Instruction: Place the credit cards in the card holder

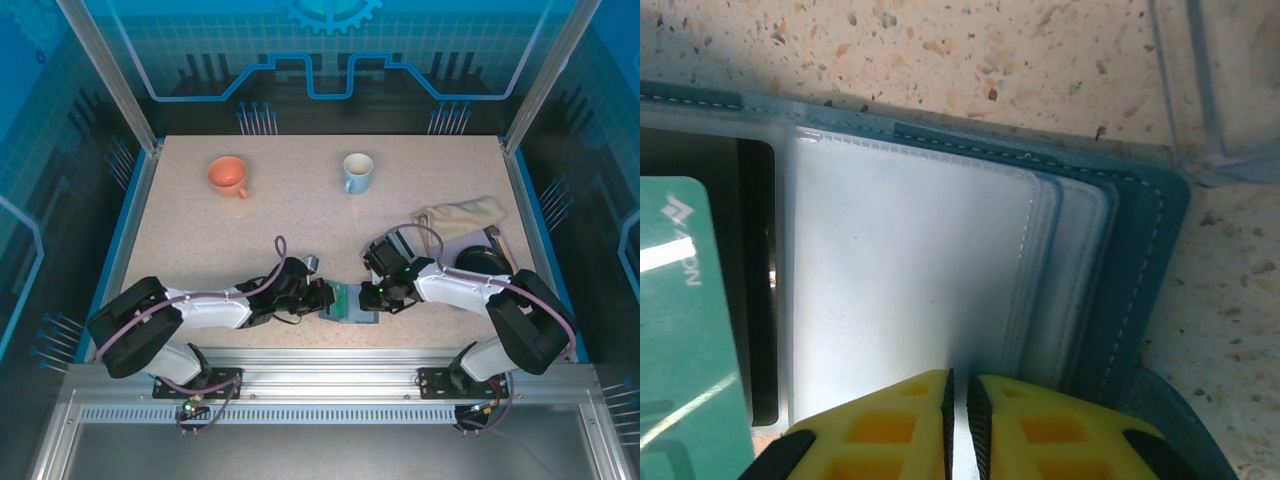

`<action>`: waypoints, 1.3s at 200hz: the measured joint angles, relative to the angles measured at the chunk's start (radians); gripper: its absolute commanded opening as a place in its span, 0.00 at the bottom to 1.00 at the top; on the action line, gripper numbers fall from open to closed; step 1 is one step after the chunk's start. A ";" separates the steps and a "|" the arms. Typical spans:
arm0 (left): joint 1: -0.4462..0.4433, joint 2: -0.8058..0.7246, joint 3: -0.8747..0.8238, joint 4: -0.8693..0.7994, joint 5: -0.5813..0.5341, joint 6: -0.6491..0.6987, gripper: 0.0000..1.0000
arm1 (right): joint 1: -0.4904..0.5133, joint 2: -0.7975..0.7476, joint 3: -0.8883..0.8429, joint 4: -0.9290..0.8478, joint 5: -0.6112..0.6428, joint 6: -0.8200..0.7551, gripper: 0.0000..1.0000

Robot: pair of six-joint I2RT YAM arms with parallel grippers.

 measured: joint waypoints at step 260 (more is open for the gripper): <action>0.000 0.195 0.096 0.023 0.048 -0.065 0.07 | -0.010 -0.040 0.047 -0.113 0.103 -0.026 0.30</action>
